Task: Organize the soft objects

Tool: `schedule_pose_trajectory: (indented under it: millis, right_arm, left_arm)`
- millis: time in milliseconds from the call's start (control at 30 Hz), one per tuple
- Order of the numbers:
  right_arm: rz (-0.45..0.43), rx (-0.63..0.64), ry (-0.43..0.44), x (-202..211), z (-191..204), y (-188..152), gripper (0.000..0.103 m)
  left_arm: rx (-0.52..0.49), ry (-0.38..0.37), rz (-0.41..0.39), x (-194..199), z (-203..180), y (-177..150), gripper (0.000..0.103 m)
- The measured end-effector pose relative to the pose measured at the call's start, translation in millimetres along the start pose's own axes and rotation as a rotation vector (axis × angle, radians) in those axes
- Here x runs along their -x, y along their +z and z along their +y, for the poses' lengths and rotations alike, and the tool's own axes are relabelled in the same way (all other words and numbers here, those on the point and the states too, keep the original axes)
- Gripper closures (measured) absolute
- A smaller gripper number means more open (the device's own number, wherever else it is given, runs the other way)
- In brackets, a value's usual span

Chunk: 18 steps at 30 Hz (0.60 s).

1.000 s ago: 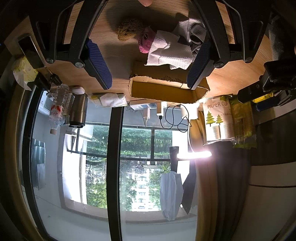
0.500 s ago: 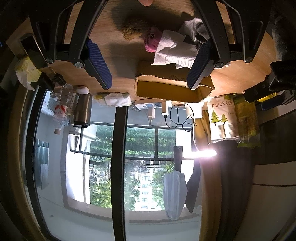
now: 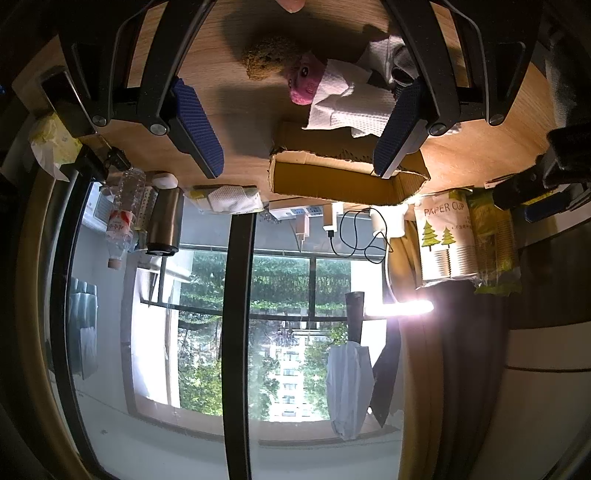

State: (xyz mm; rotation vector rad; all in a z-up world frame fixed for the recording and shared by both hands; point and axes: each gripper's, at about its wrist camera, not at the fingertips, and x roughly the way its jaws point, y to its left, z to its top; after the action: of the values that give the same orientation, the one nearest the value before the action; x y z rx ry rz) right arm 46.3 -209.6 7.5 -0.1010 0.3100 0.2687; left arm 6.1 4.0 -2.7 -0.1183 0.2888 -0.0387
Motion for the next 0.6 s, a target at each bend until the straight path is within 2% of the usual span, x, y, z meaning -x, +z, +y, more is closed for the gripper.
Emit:
schedule_pose_trajectory:
  millis: [600]
  right_arm:
    - [0.004, 0.002, 0.0, -0.9, 0.2, 0.7, 0.017]
  left_arm:
    - [-0.009, -0.003, 0.0, -1.8, -2.8, 2.3, 0.001]
